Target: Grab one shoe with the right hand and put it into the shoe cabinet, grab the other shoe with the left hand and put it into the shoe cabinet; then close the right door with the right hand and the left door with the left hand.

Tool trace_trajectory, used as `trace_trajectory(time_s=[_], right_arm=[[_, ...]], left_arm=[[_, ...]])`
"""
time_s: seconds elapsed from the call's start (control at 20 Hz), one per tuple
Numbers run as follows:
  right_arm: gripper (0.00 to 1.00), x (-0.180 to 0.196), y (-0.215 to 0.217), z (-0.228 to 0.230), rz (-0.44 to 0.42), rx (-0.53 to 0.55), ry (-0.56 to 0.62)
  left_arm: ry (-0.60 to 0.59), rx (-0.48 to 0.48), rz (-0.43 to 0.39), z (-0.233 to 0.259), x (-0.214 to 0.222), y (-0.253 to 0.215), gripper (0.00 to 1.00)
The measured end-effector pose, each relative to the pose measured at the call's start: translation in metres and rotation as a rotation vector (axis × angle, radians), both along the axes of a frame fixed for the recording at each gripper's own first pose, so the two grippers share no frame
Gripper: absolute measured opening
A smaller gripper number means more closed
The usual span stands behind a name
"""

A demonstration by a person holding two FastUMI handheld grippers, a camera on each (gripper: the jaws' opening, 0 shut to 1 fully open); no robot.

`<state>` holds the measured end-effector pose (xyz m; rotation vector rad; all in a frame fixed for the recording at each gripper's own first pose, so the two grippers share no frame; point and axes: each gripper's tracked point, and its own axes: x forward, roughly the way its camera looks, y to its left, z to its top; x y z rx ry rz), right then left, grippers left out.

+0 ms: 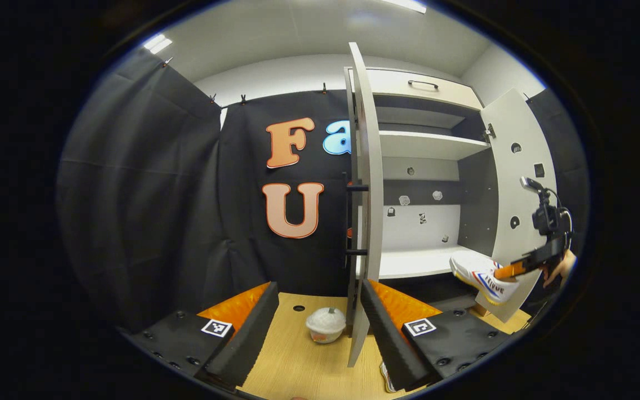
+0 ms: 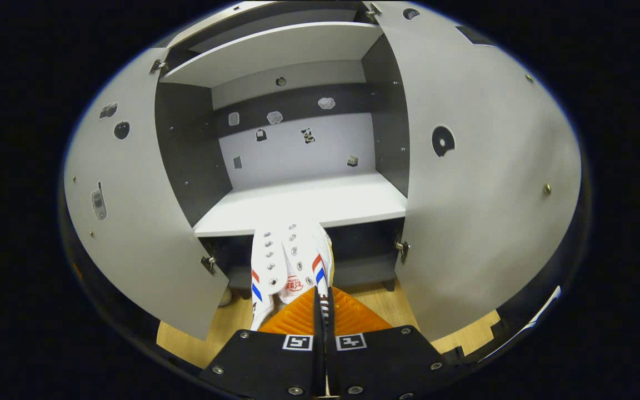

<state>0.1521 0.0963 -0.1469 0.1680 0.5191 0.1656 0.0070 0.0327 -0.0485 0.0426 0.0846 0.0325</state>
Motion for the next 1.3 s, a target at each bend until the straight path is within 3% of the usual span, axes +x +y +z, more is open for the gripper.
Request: trace_trajectory(time_s=[0.35,0.8,1.0,1.3], right_arm=[[0.0,0.095,0.022,0.035,-0.013,0.016,-0.031],[0.0,0.208,0.04,0.018,-0.057,-0.001,0.026],[0.0,0.241,0.037,-0.008,-0.088,-0.007,0.084],[0.0,0.258,0.037,-0.031,-0.088,0.019,0.155]], left_arm=[[0.004,0.005,0.044,-0.002,0.001,0.018,0.97],[0.016,0.008,0.106,-0.005,0.009,0.045,0.99],[0.024,0.014,0.127,-0.007,0.013,0.049,0.97],[0.033,0.016,0.134,-0.009,0.015,0.046,0.94]])
